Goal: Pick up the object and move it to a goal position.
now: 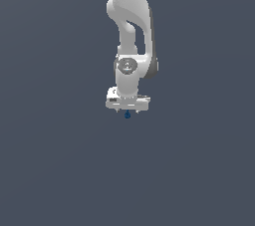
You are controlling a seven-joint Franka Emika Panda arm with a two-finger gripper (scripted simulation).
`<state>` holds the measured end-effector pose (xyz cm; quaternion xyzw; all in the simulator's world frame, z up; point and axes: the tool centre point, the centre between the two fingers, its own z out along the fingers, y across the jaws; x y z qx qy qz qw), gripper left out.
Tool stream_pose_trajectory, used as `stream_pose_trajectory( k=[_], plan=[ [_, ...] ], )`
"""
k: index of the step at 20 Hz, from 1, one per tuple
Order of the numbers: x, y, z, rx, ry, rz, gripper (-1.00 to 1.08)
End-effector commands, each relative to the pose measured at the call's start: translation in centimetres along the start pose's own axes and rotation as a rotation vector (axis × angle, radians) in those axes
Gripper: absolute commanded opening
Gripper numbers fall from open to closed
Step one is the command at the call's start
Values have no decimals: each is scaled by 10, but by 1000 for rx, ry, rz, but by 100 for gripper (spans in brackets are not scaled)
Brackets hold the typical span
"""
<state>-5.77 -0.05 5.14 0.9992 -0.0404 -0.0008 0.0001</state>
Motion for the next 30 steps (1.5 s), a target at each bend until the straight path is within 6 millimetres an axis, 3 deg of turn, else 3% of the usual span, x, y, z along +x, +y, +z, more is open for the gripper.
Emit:
stream_pose_trajectory(
  k=[1, 4, 5, 19, 30],
  plan=[
    [1, 0, 7, 0, 2, 0, 100],
    [1, 0, 9, 0, 2, 0, 100],
    [1, 0, 9, 0, 2, 0, -100],
    [4, 2, 6, 0, 2, 0, -100],
    [38, 24, -36, 0, 2, 0, -100]
  ],
)
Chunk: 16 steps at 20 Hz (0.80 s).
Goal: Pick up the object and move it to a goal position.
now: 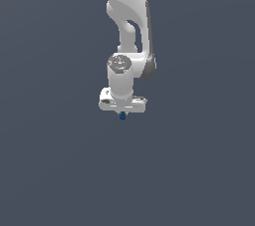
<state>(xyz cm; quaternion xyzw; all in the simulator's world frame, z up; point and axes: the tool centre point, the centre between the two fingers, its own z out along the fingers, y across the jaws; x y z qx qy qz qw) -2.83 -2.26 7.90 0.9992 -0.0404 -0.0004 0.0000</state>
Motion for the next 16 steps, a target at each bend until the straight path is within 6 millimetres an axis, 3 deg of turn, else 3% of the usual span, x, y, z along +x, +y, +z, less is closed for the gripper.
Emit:
stream_pose_trajectory(
  k=[1, 16],
  plan=[
    [11, 8, -14, 0, 1, 0, -100],
    [90, 57, -107, 0, 1, 0, -100]
  ],
)
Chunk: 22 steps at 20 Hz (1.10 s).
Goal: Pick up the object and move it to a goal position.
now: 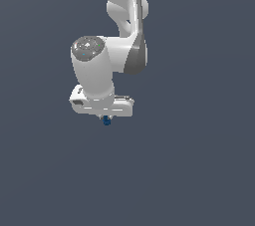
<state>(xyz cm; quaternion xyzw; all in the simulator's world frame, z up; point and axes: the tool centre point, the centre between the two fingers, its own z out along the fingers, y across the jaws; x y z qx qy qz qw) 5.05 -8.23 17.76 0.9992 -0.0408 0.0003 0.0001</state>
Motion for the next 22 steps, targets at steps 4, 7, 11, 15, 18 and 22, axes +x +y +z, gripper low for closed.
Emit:
stream_pose_trajectory(
  k=[4, 7, 11, 15, 18, 22],
  plan=[
    [24, 15, -28, 0, -1, -1, -100],
    [36, 22, -41, 0, -1, -1, -100],
    [50, 30, -56, 0, -1, -1, -100],
    [62, 37, -68, 0, -1, -1, -100],
    [69, 40, -75, 0, -1, -1, -100],
    [75, 43, -81, 0, -1, -1, -100]
  ],
)
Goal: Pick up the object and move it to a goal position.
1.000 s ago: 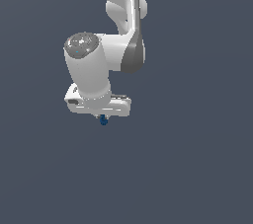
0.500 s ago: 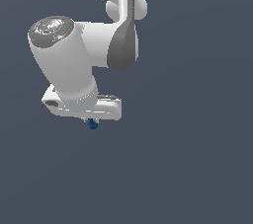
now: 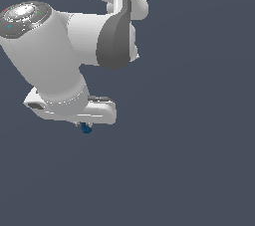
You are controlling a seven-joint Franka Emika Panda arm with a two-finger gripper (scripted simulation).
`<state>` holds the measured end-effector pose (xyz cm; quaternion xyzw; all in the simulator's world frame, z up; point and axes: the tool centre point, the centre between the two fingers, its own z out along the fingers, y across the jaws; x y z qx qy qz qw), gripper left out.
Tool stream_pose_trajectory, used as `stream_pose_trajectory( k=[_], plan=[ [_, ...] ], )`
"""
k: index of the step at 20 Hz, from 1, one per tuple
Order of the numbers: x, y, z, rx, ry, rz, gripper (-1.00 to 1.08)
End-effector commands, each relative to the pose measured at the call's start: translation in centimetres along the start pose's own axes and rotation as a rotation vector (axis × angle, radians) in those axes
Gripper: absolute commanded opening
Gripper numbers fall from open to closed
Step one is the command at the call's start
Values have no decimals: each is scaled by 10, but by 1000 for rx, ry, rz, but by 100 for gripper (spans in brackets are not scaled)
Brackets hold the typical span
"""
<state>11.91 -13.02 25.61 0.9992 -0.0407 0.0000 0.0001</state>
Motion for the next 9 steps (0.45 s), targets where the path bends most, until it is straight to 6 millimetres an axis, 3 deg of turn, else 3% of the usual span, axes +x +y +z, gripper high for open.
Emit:
stream_pose_trajectory(
  k=[1, 9],
  plan=[
    [4, 2, -4, 0, 0, 0, -100],
    [8, 4, -7, 0, 0, 0, -100]
  ],
)
